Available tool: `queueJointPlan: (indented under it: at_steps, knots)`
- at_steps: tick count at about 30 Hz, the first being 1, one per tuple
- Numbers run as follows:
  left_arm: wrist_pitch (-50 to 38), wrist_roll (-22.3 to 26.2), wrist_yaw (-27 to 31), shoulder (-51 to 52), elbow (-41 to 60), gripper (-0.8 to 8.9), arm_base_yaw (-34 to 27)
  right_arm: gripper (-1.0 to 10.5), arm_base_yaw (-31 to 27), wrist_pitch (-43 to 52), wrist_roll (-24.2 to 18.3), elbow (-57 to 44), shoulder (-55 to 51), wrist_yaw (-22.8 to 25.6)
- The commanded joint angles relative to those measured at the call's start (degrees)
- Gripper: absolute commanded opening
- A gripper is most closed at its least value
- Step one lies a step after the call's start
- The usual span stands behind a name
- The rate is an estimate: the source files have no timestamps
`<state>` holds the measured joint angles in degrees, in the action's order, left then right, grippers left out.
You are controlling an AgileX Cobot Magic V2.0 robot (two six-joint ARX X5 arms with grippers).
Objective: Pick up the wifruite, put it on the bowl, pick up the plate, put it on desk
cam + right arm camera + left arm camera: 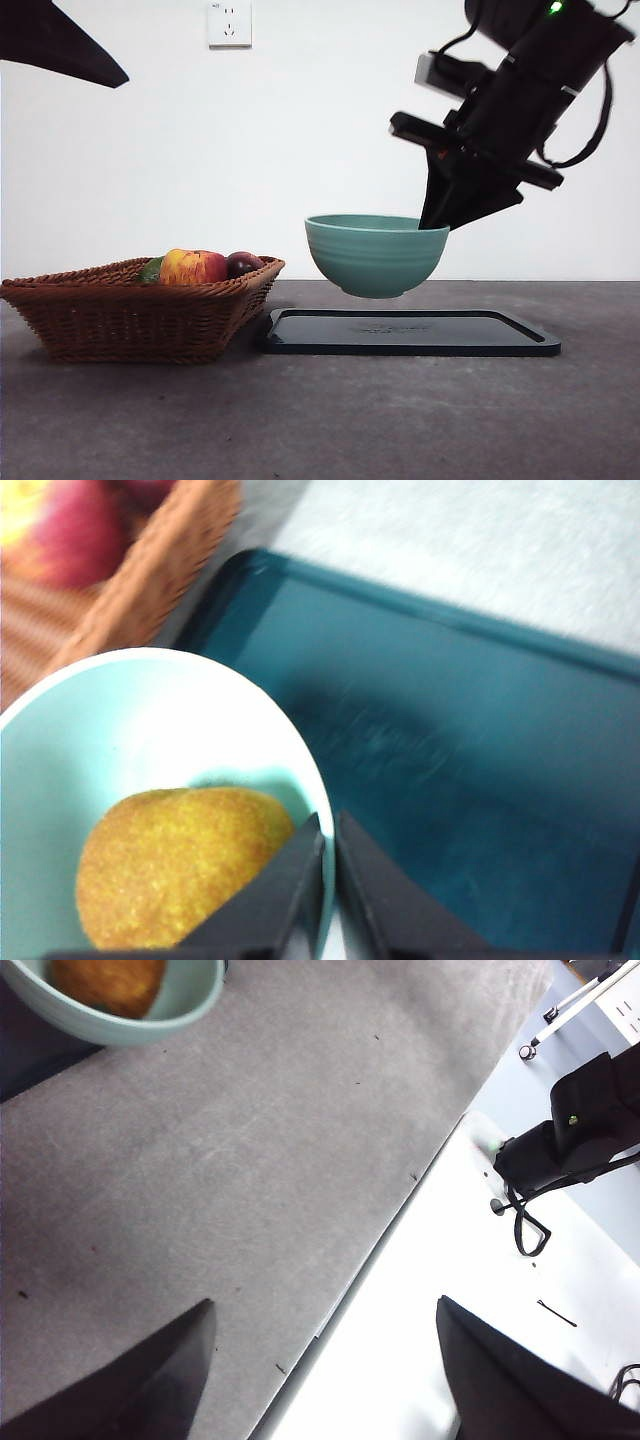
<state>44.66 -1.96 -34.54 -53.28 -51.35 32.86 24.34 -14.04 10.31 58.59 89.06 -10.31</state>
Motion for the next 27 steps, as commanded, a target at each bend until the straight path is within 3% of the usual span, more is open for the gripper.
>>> queueJointPlan:
  at_steps: [1, 11, 23, 27]
  knots:
    - [-0.5, 1.1, -0.3, -0.2, -0.3, 3.44, 0.4, 0.1, -0.5, 1.4, -0.7, 2.7, 3.5, -0.1]
    - [-0.4, 1.1, -0.3, -0.2, -0.3, 3.44, 0.4, 0.1, -2.6, 4.6, -0.6, 6.0, 11.8, -0.1]
    - [0.4, 1.1, -0.3, -0.2, -0.3, 3.44, 0.4, 0.1, -3.1, 4.1, -0.6, 6.0, 12.9, -0.1]
    - [0.8, 1.1, -0.3, -0.2, -0.3, 3.44, 0.4, 1.1, -3.1, 3.3, -0.6, 6.0, 12.9, -0.1]
